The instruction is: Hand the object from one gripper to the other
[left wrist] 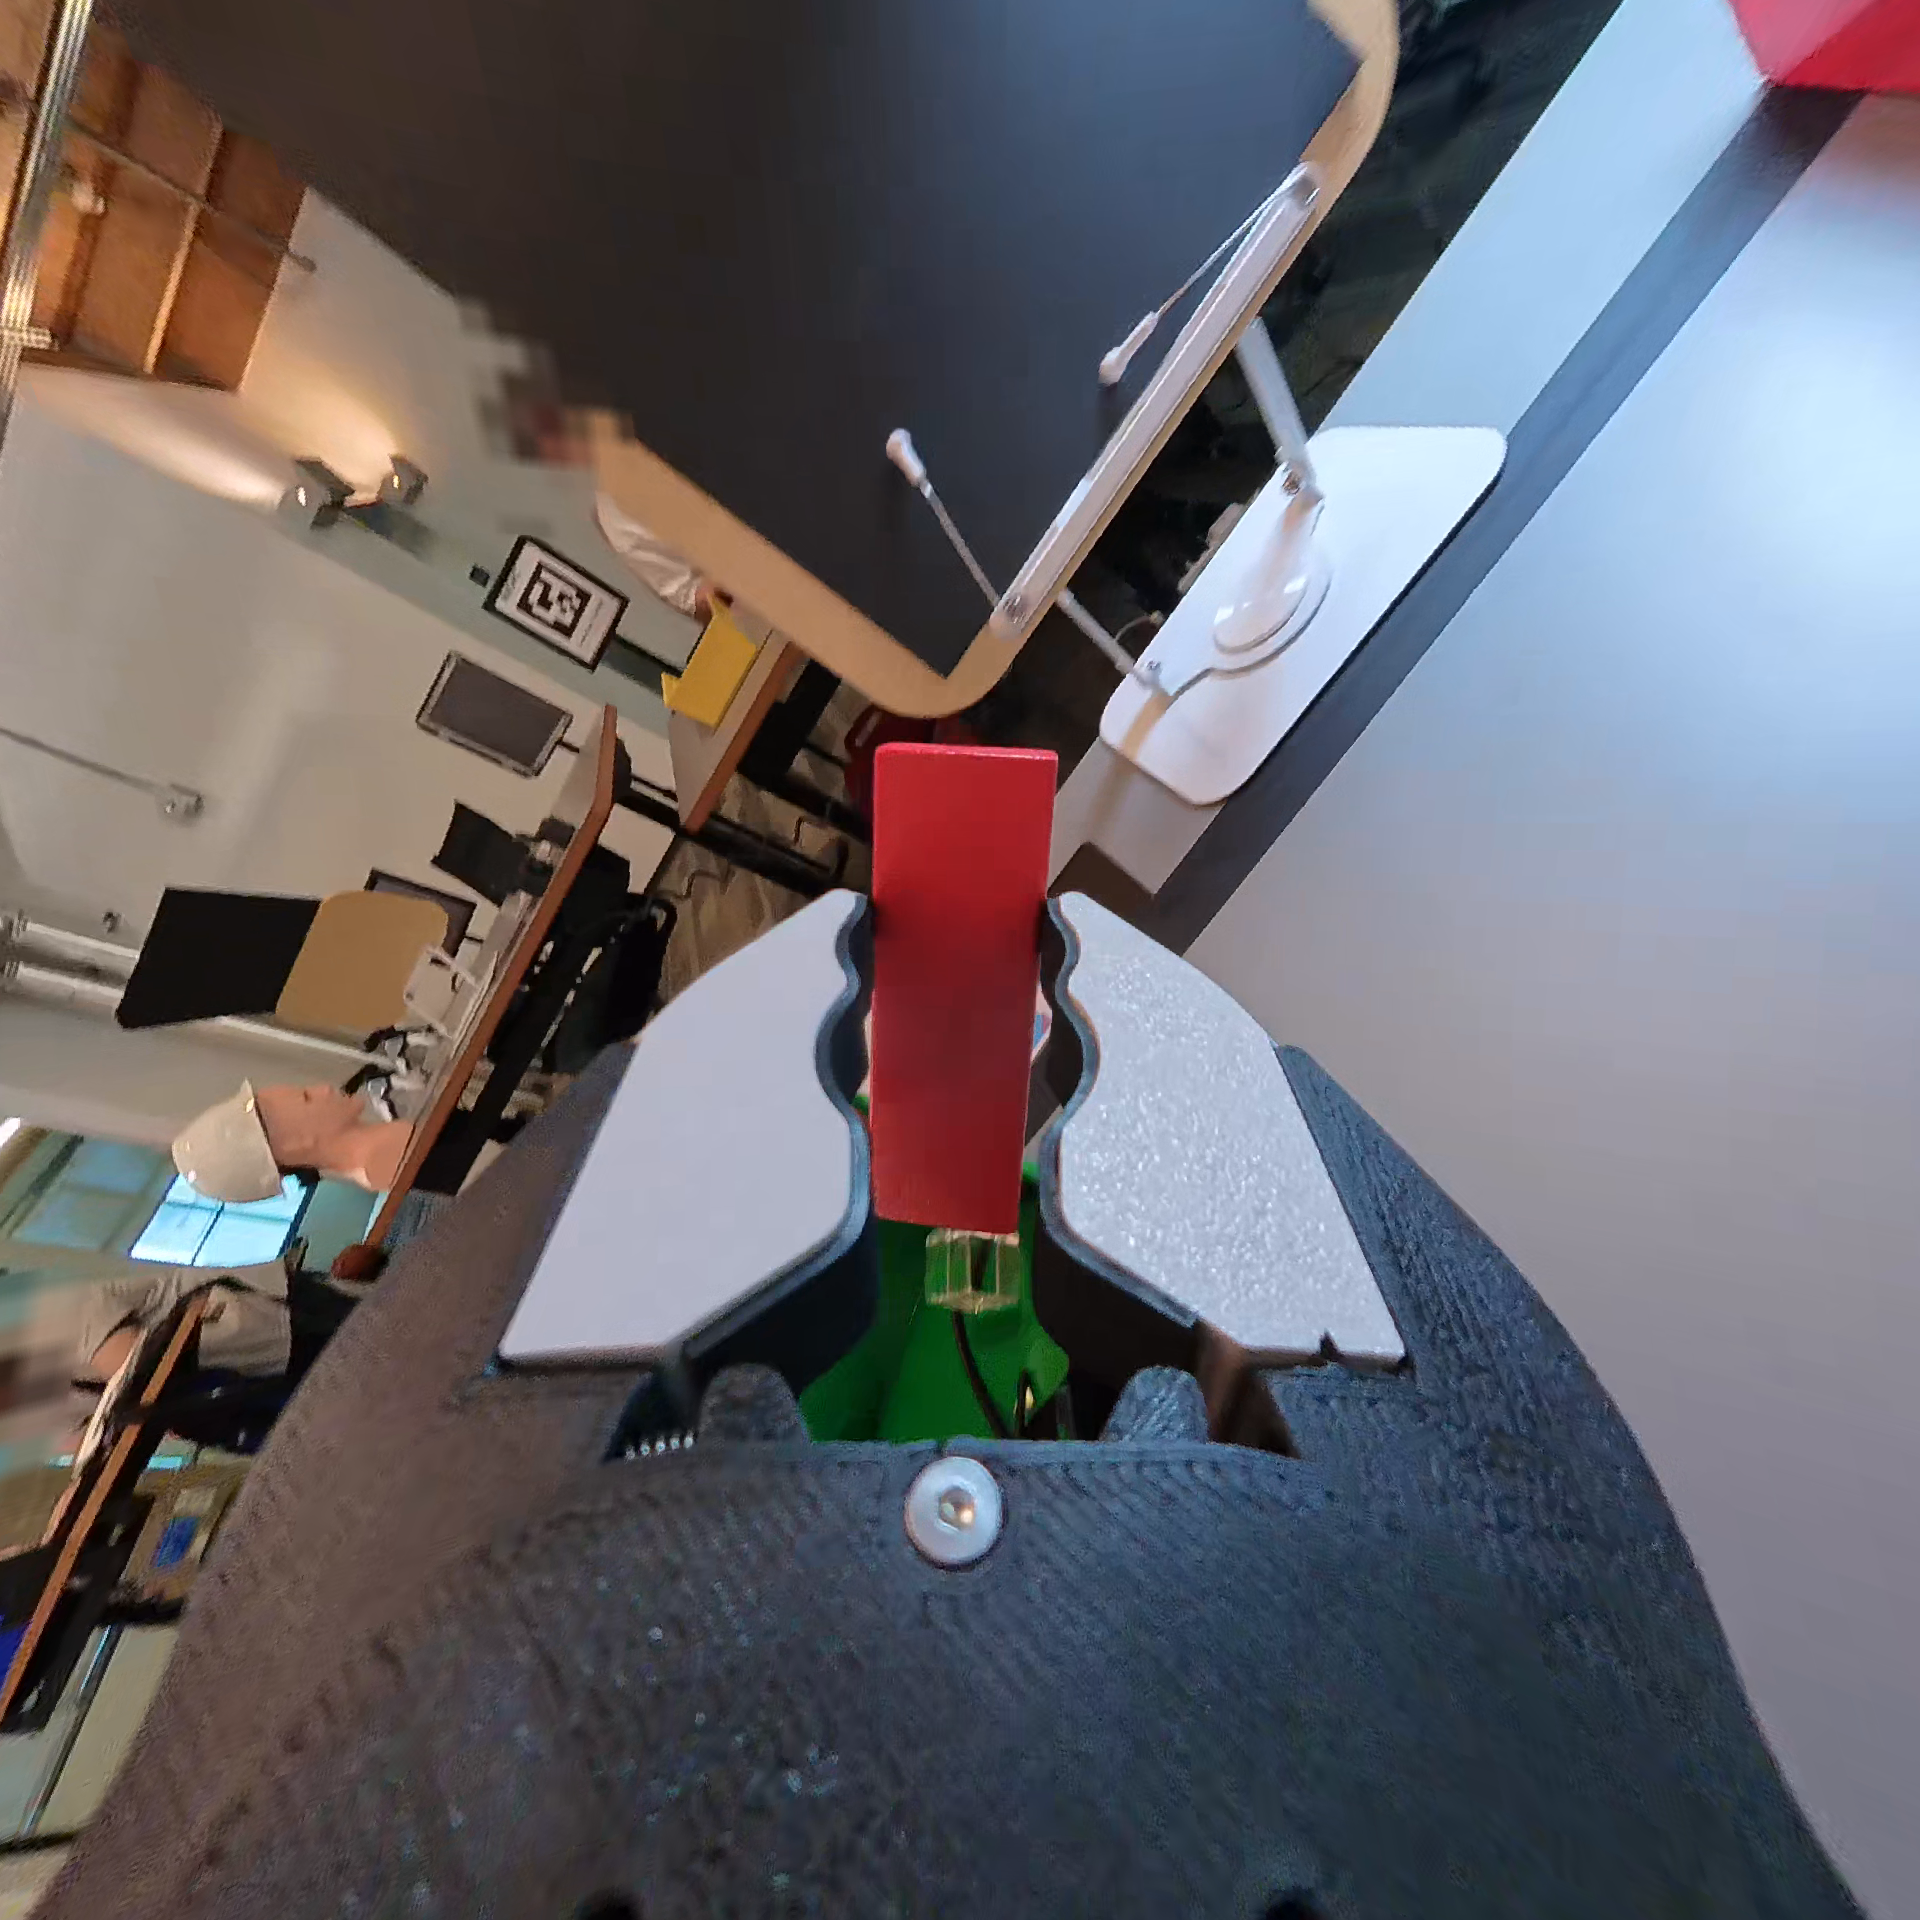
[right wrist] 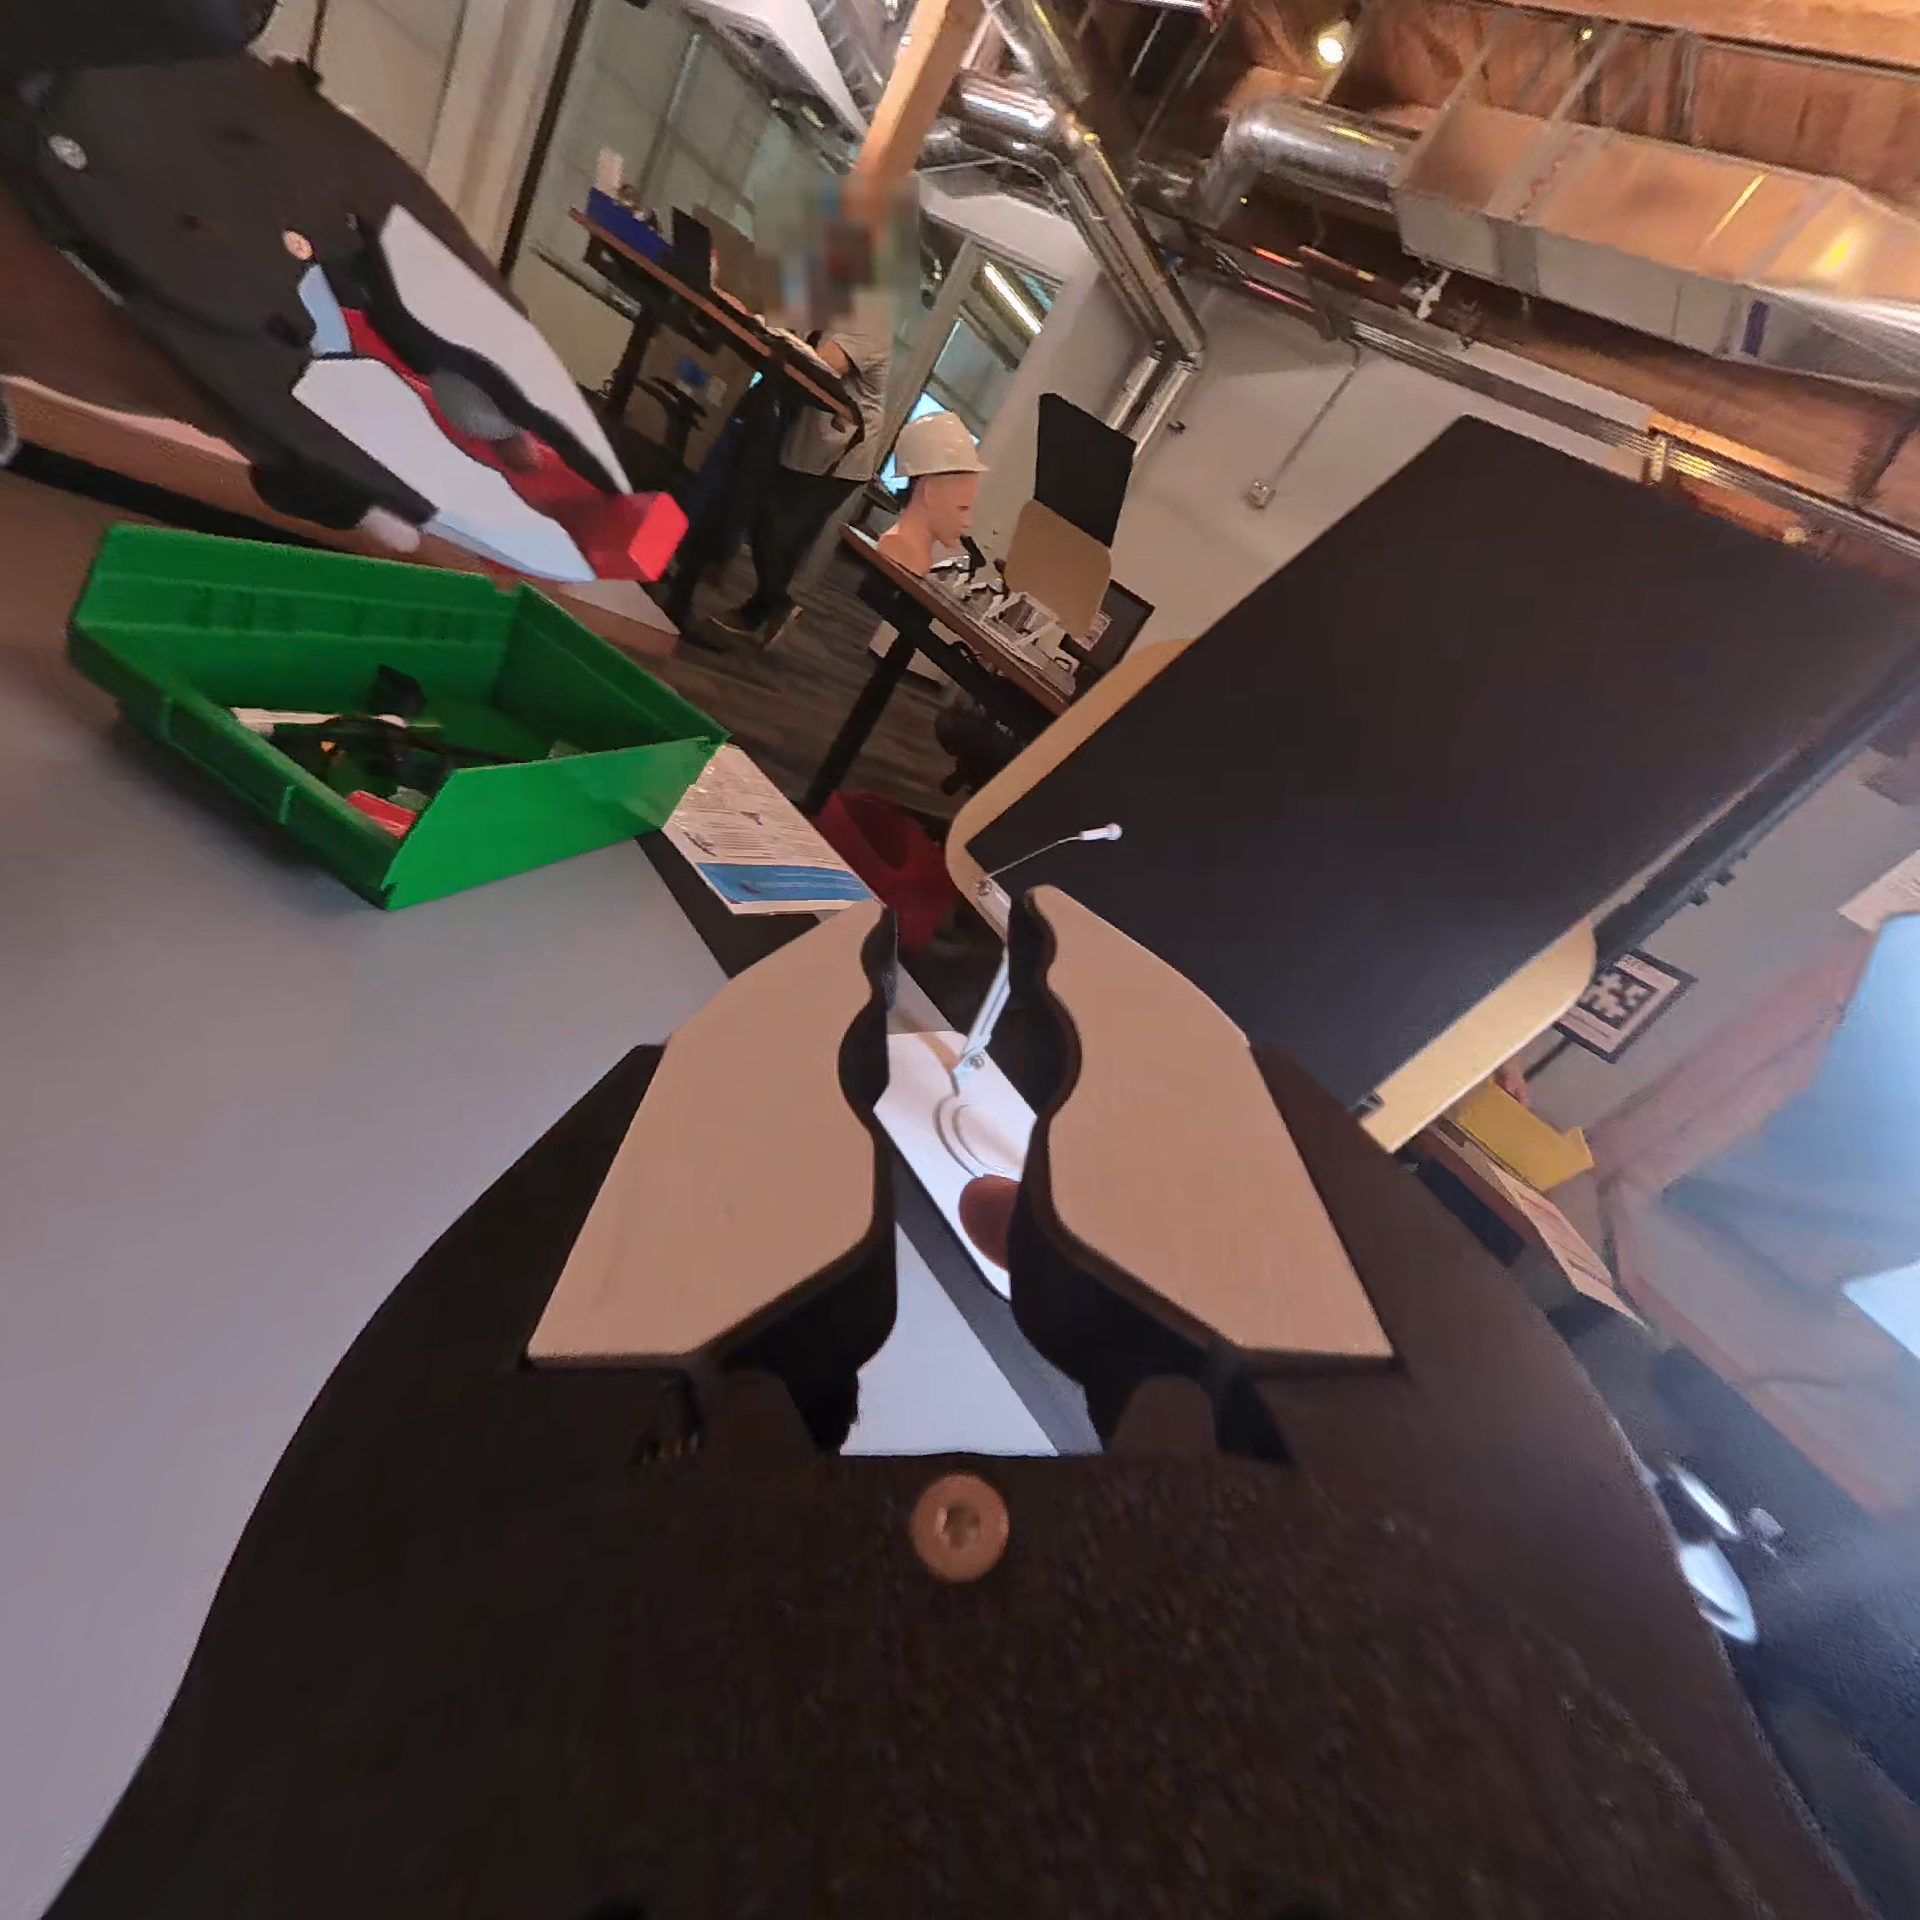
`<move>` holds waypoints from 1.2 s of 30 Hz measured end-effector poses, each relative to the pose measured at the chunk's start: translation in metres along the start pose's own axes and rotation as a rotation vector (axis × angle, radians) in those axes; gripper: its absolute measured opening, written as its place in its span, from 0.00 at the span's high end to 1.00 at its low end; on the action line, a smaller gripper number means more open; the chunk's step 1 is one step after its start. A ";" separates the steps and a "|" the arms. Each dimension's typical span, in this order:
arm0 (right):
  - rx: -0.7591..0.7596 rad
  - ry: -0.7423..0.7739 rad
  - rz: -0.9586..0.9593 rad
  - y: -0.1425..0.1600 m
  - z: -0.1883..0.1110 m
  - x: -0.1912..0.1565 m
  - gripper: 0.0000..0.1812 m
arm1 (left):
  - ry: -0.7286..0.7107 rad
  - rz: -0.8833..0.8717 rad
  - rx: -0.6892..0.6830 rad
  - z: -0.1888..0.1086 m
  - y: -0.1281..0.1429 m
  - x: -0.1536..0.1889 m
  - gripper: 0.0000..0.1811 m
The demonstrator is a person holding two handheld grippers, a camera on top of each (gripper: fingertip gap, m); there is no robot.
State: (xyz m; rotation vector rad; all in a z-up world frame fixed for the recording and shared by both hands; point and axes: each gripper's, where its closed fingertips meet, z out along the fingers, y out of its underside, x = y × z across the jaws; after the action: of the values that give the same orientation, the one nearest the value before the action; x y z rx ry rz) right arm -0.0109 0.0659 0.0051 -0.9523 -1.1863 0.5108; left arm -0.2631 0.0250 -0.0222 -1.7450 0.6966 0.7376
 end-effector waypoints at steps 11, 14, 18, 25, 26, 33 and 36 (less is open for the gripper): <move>0.247 -0.402 0.456 -0.034 0.026 -0.084 0.70 | 0.769 -0.566 0.767 -0.064 -0.152 0.115 0.83; 0.289 -0.542 0.556 -0.043 0.020 -0.100 0.68 | 0.930 -0.724 0.943 -0.089 -0.168 0.114 0.83; 0.269 -0.547 0.469 -0.046 0.022 -0.117 0.79 | 0.979 -0.850 1.041 -0.100 -0.174 0.104 0.83; 0.071 -0.234 0.135 -0.023 0.024 -0.072 0.81 | 0.899 -0.782 0.992 -0.094 -0.164 0.090 0.86; 0.032 -0.154 0.060 -0.017 0.024 -0.060 0.81 | 0.891 -0.770 0.961 -0.092 -0.162 0.089 0.83; -0.114 0.196 -0.590 0.008 0.037 -0.047 0.81 | 0.745 -0.659 0.699 -0.057 -0.151 0.110 0.72; -0.104 0.220 -0.779 0.010 0.043 -0.063 0.80 | 0.721 -0.563 0.646 -0.046 -0.142 0.121 0.90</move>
State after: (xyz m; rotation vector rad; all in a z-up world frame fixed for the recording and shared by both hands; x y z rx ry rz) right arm -0.0708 0.0375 -0.0341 -0.5436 -1.2777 -0.2737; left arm -0.0721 0.0059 -0.0186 -1.4506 0.7449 -0.4976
